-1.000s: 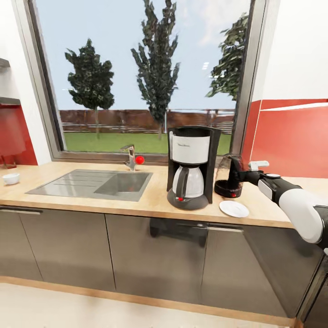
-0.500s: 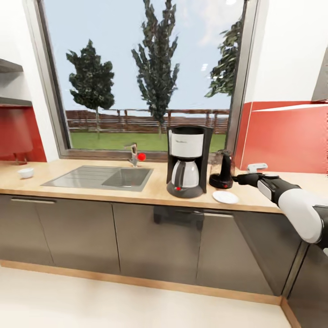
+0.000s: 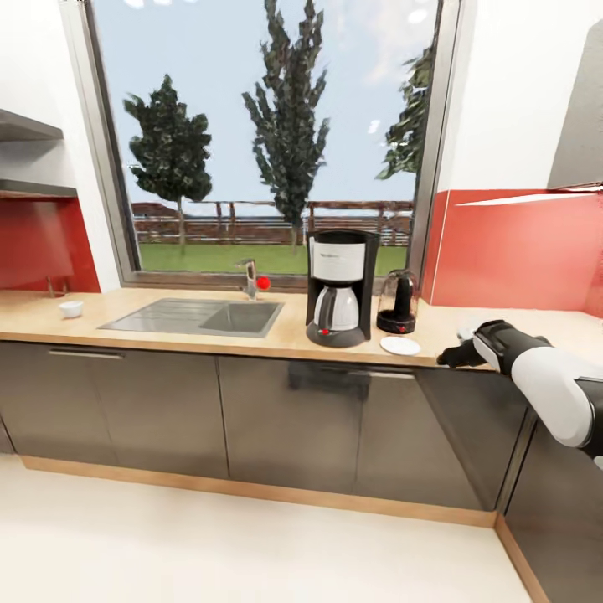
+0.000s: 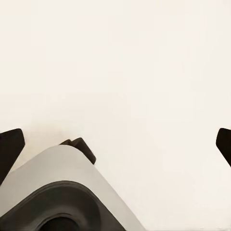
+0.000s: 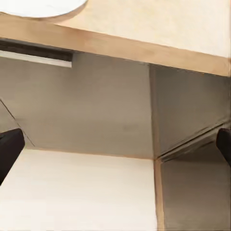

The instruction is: Set up a coffee station on the kitchen countertop: keep the coffee maker on the countertop, move the bottle of coffee from the kitchen shelf to the counter next to the coffee maker, place a paper coffee filter on top of the coffee maker, put the saucer next to the coffee maker with the coffee cup on the saucer, and place the electric kettle next to the coffee maker.

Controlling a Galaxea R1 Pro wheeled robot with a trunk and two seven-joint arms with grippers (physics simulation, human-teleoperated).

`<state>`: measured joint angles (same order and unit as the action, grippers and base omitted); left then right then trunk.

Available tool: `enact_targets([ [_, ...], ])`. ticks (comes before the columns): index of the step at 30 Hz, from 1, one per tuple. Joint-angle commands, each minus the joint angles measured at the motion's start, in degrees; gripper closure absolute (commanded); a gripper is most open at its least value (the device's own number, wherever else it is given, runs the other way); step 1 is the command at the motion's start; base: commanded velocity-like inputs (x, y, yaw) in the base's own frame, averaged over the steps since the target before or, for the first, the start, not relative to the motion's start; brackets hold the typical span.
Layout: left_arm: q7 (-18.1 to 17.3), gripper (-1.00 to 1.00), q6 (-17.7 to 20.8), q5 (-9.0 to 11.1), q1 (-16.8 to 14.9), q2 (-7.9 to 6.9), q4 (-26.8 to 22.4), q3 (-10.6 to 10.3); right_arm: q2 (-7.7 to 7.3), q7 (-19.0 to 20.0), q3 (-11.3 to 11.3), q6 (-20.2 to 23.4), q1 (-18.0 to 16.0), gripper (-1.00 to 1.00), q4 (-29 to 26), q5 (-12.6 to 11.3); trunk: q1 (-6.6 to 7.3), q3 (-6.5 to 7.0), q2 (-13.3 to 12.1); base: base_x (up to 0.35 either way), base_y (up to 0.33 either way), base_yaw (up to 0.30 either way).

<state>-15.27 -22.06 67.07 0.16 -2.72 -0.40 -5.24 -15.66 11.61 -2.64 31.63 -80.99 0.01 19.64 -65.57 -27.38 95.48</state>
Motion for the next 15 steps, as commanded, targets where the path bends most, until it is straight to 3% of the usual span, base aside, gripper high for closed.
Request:
enact_targets([
  [1, -0.2, -1.0, -0.1, 0.6, 0.0, -0.01, 0.0, -0.5, 0.03, 0.4, -0.4, 2.9, 0.0, -1.0, 0.0, 1.7, 0.04, -0.05, 0.0, -0.328, 0.0, 0.0],
  [8, -0.2, -1.0, -0.1, 0.6, 0.0, 0.0, 0.0, -1.8, 0.55, 2.9, -0.5, 18.4, 0.3, -1.0, 1.4, 3.5, 0.04, -0.05, 0.0, -0.319, 0.0, 0.0],
  [12, -0.2, -1.0, -0.1, 0.6, 0.0, 0.0, 0.0, -2.9, 0.89, 5.7, -0.5, 20.8, 4.1, -1.0, 1.9, 3.5, 0.04, -0.05, 0.0, -0.134, 0.0, 0.0],
  [15, -0.2, -1.0, -0.2, 0.3, 0.0, 0.0, 0.0, -4.6, 1.21, 7.4, -0.5, 19.7, 9.9, -1.0, 2.0, 3.4, 0.04, -0.05, 0.0, -0.034, 0.0, 0.0],
])
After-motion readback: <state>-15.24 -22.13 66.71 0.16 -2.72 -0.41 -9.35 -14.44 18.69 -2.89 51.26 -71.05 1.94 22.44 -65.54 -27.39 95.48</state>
